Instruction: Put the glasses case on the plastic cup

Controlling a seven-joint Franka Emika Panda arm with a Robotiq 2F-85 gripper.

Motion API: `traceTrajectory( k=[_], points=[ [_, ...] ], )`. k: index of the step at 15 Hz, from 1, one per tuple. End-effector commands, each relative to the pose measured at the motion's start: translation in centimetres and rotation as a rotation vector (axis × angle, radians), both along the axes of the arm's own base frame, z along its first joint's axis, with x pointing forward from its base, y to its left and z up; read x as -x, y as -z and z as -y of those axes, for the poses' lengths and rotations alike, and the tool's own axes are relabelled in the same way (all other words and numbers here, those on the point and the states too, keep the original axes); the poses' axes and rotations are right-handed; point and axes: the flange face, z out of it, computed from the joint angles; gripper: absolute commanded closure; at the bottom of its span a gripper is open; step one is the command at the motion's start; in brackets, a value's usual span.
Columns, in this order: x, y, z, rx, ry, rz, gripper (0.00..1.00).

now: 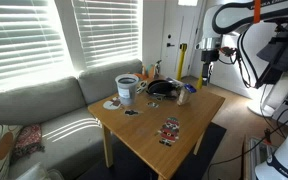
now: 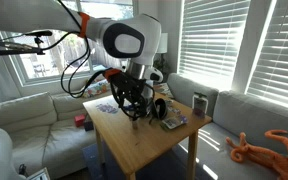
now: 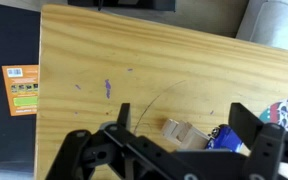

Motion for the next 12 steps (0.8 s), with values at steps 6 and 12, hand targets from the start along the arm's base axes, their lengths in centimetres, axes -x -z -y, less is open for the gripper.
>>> traceTrajectory(
  k=[6,12],
  points=[
    [0.0,0.0,0.0,0.000,0.000,-0.001,0.00],
    [-1.0,-2.4,-1.9,-0.069,0.120,0.128,0.00]
  ],
)
